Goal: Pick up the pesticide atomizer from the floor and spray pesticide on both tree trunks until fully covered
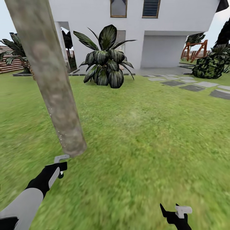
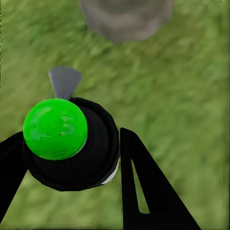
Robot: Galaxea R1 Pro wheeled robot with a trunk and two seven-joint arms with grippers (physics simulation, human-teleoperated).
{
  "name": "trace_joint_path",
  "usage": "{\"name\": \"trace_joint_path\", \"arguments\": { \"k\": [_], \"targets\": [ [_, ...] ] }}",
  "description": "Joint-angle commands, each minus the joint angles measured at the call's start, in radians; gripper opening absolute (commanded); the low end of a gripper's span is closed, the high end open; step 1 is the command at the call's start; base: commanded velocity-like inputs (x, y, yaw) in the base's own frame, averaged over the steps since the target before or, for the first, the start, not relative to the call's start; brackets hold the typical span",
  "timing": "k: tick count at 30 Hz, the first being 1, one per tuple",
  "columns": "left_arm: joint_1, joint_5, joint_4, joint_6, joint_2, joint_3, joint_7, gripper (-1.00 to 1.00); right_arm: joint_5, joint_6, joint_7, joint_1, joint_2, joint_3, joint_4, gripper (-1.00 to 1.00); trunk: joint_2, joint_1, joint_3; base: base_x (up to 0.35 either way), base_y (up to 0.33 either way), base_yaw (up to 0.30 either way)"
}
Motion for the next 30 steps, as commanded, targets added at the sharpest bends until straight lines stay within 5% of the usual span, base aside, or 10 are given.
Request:
{"name": "trace_joint_path", "arguments": {
  "k": [1, 14, 23, 30],
  "targets": [
    [0.0, 0.0, 0.0, 0.0, -0.001, 0.0, 0.0, -1.0, 0.0, 0.0, 0.0, 0.0, 0.0, 0.0, 0.0, 1.0, 0.0, 0.0, 0.0, 0.089, -0.272, 0.245],
    [0.0, 0.0, 0.009, -0.002, -0.019, -0.001, -0.003, -1.0, -0.001, 0.0, 0.0, 0.0, 0.0, 0.0, 0.0, 1.0, 0.0, 0.0, 0.0, 0.048, -0.263, 0.275],
    [-0.015, -0.012, -0.025, 0.001, -0.05, -0.012, -0.012, -1.0, -0.002, 0.001, 0.0, 0.0, 0.0, 0.0, 0.0, 1.0, 0.0, 0.0, 0.0, 0.0, -0.006, 0.015],
    [-0.027, -0.014, -0.027, 0.017, -0.046, -0.013, -0.013, -1.0, -0.002, 0.0, 0.0, 0.0, -0.001, 0.0, 0.0, 1.0, 0.0, 0.0, 0.0, -0.151, 0.0, 0.0]
  ]
}}
